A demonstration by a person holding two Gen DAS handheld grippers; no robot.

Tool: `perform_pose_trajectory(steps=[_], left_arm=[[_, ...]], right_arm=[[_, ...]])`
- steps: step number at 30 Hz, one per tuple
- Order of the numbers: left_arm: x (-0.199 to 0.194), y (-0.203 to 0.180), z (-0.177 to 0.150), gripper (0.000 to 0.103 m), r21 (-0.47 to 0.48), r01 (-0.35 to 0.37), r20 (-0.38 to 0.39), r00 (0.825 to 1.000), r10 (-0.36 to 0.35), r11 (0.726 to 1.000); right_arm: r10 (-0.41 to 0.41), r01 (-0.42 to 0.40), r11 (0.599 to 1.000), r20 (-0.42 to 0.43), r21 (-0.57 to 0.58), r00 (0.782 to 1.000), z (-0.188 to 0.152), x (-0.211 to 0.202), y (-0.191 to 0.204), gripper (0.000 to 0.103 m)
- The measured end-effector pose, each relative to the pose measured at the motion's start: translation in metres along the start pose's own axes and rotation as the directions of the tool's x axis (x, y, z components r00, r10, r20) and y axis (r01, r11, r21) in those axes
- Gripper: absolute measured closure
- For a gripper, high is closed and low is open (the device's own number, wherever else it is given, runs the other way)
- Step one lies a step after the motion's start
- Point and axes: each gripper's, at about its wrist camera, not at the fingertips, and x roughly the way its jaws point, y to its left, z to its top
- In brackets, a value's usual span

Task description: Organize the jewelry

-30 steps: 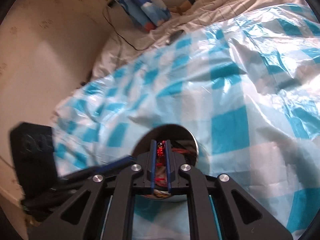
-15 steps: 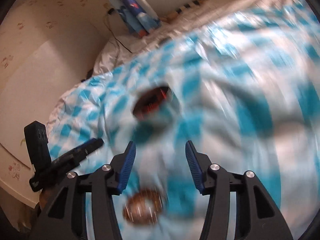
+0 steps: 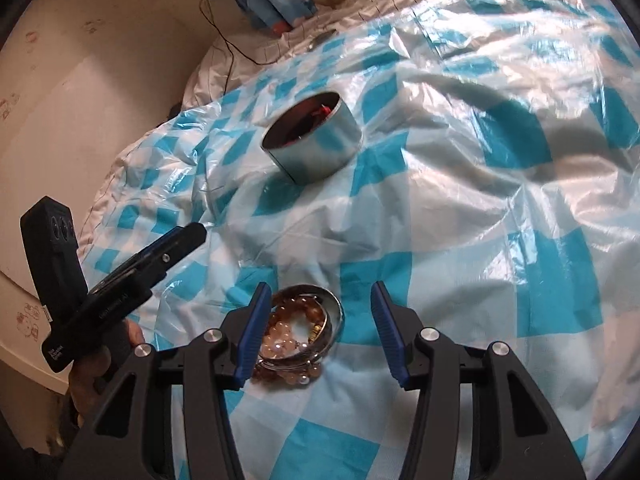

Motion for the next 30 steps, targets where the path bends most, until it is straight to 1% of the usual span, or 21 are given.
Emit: perform_pose_trajectory(steps=[7, 13, 19, 24, 25, 27, 28, 30], left_arm=[[0.005, -0.001, 0.002, 0.035, 0.033, -0.025, 0.008, 1.0, 0.025, 0.999], [0.001, -0.01, 0.002, 0.032, 0.09, -0.06, 0.038, 0.998, 0.056, 0.994], [-0.003, -0.018, 0.0, 0.031, 0.142, -0.095, 0.066, 0.994, 0.086, 0.985], [-0.004, -0.022, -0.001, 0.031, 0.162, -0.099, 0.07, 0.994, 0.088, 0.982], [-0.003, -0.021, 0.0, 0.031, 0.16, -0.093, 0.067, 0.994, 0.083, 0.983], [-0.002, -0.015, 0.001, 0.031, 0.129, -0.052, 0.045, 0.998, 0.046, 0.99], [0.0, -0.009, 0.002, 0.031, 0.089, -0.01, 0.025, 1.0, 0.008, 0.996], [0.004, 0.003, 0.003, 0.031, 0.006, 0.067, -0.011, 0.998, -0.067, 0.998]], right_arm=[[0.01, -0.009, 1.0, -0.023, 0.015, 1.0, 0.004, 0.01, -0.007, 0.052], [0.017, -0.017, 1.0, -0.043, -0.001, 0.999, 0.003, 0.015, -0.003, 0.052], [0.019, -0.019, 1.0, -0.049, -0.001, 0.999, 0.004, 0.016, -0.002, 0.052], [0.018, -0.019, 1.0, -0.054, -0.003, 0.998, 0.003, 0.017, -0.002, 0.052], [0.018, -0.018, 1.0, -0.054, -0.002, 0.998, 0.003, 0.017, -0.002, 0.052], [0.017, -0.018, 1.0, -0.053, -0.003, 0.998, 0.003, 0.016, -0.002, 0.052], [0.015, -0.015, 1.0, -0.054, -0.002, 0.998, 0.003, 0.015, -0.003, 0.052], [0.012, -0.012, 1.0, -0.051, 0.002, 0.999, 0.004, 0.011, -0.003, 0.052]])
